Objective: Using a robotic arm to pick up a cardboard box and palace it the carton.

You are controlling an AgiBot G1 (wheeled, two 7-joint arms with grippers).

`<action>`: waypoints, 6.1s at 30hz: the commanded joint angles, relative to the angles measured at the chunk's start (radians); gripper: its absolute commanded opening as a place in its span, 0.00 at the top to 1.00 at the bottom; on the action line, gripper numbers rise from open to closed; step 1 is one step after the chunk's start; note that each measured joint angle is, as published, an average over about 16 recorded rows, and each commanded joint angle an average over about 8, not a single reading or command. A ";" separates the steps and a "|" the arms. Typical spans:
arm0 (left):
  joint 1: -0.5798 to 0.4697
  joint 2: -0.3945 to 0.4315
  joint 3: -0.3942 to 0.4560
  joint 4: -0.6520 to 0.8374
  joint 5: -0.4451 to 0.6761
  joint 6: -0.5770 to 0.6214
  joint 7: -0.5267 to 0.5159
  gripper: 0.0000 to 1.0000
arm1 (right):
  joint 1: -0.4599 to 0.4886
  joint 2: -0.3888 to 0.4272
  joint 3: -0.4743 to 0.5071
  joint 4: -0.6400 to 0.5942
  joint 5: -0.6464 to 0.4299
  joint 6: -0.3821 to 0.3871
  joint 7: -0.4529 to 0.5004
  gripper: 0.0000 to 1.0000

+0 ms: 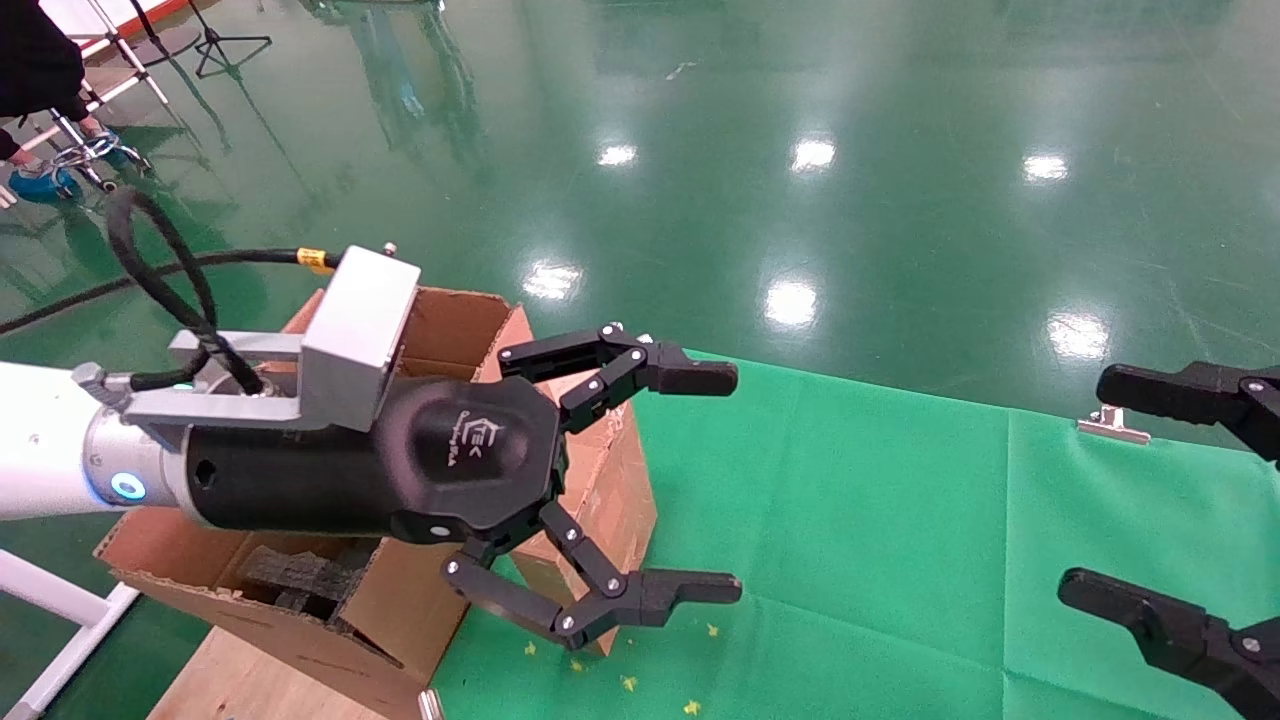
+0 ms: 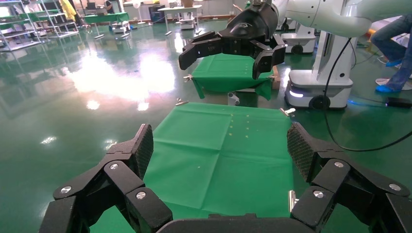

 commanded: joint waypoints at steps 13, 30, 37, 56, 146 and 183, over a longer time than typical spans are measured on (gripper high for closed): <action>0.000 0.000 0.000 0.000 0.000 0.000 0.000 0.00 | 0.000 0.000 0.000 0.000 0.000 0.000 0.000 0.32; -0.032 -0.045 0.017 -0.008 0.057 -0.029 -0.075 0.00 | 0.000 0.000 0.000 0.000 0.000 0.000 0.000 1.00; -0.094 -0.126 0.070 -0.053 0.189 -0.096 -0.291 0.00 | 0.000 0.000 0.000 0.000 0.000 0.000 0.000 1.00; -0.244 -0.171 0.169 -0.053 0.401 -0.074 -0.550 0.00 | 0.000 0.000 0.000 0.000 0.000 0.000 0.000 1.00; -0.638 0.087 0.560 -0.020 0.905 0.043 -1.267 1.00 | -0.001 0.000 0.000 -0.001 0.000 0.001 0.000 0.00; -0.965 -0.162 0.525 0.703 1.146 -0.027 -0.565 1.00 | 0.000 0.000 0.000 -0.001 0.000 0.001 0.000 0.00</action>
